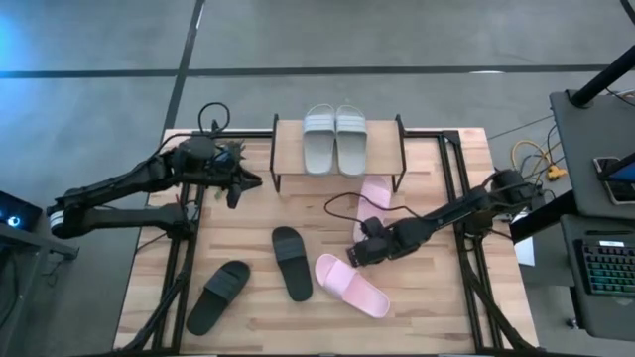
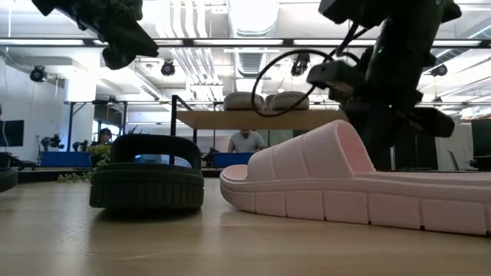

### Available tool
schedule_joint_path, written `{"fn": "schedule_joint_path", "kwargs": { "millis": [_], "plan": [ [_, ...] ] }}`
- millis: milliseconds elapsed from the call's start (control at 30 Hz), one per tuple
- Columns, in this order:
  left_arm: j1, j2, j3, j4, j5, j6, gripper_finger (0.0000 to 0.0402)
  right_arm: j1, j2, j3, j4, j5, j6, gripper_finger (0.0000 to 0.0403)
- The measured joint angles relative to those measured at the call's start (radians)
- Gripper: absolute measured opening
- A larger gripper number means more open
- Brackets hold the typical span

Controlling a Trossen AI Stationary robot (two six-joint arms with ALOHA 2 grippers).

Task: Pick and place slides into the shelf
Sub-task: Adjust the top pink slide under the shelf

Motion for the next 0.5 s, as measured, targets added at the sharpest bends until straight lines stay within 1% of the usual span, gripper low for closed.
{"fn": "schedule_joint_path", "kwargs": {
  "millis": [133, 333, 500],
  "plan": [
    [0.0, 0.015, 0.0, -0.003, -0.016, 0.003, 0.0051, -0.001, 0.048, 0.0, -0.006, 0.043, 0.071, 0.0008],
    [0.0, 0.053, 0.0, -0.001, -0.017, -0.002, 0.0051, 0.0, 0.064, -0.002, -0.104, 0.101, 0.189, 0.0008],
    [0.0, 0.071, 0.0, 0.002, -0.017, -0.003, 0.0051, -0.003, 0.027, -0.004, -0.146, 0.155, 0.18, 0.0008]
  ]
}}
